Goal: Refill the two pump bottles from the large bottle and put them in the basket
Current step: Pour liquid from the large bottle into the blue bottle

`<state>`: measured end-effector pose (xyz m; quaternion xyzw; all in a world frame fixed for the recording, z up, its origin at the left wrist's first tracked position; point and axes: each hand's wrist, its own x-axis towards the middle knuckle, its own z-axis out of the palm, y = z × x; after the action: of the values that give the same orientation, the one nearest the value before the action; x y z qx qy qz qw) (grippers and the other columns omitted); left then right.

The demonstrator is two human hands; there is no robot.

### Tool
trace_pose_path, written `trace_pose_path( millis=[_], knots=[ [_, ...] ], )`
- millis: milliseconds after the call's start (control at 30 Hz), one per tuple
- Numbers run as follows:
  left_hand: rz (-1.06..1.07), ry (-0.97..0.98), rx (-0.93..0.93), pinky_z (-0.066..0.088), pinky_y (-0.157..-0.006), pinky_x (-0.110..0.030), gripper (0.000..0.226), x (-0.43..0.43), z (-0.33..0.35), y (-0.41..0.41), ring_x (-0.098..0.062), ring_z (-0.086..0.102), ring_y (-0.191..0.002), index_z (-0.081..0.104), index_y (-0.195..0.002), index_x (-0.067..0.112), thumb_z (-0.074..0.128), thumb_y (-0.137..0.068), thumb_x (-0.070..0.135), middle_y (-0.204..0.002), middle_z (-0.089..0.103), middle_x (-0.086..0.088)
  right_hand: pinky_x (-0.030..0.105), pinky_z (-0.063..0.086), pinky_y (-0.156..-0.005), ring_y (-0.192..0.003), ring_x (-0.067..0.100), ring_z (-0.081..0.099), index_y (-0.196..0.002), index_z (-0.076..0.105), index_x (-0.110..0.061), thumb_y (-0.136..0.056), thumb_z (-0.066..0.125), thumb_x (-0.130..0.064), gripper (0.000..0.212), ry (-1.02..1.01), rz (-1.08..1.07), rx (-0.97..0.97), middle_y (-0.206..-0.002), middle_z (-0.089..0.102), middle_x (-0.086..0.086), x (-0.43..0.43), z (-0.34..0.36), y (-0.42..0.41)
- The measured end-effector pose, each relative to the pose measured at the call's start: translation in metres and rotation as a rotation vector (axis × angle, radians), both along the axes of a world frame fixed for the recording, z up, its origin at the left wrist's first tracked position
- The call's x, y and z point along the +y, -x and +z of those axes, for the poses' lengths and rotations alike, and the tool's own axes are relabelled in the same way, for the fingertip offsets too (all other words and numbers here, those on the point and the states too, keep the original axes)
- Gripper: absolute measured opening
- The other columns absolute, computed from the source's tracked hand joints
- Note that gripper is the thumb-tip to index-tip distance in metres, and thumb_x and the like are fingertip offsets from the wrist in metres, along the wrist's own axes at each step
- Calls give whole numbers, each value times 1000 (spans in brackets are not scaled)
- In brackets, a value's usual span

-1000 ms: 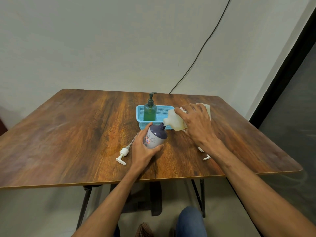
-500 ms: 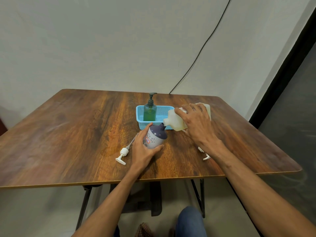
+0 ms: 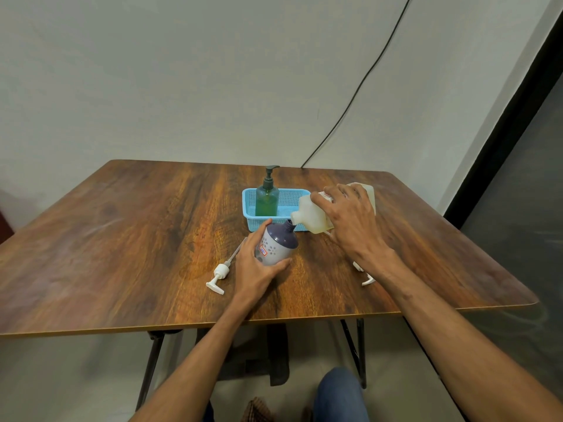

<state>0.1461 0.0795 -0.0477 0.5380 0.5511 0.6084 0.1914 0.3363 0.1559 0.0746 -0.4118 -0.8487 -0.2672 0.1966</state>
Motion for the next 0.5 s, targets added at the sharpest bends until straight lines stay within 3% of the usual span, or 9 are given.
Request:
trace_pose_path(
  millis=[500],
  knots=[
    [8, 9, 15, 51, -105, -49, 93, 1, -2, 0, -11, 55, -127, 45, -149, 31, 88, -67, 39, -138, 57, 10, 53, 46, -94, -104, 36, 61, -122, 61, -21, -55, 95, -22, 75, -2, -9, -13, -118, 67, 13, -2, 1, 2]
  ],
)
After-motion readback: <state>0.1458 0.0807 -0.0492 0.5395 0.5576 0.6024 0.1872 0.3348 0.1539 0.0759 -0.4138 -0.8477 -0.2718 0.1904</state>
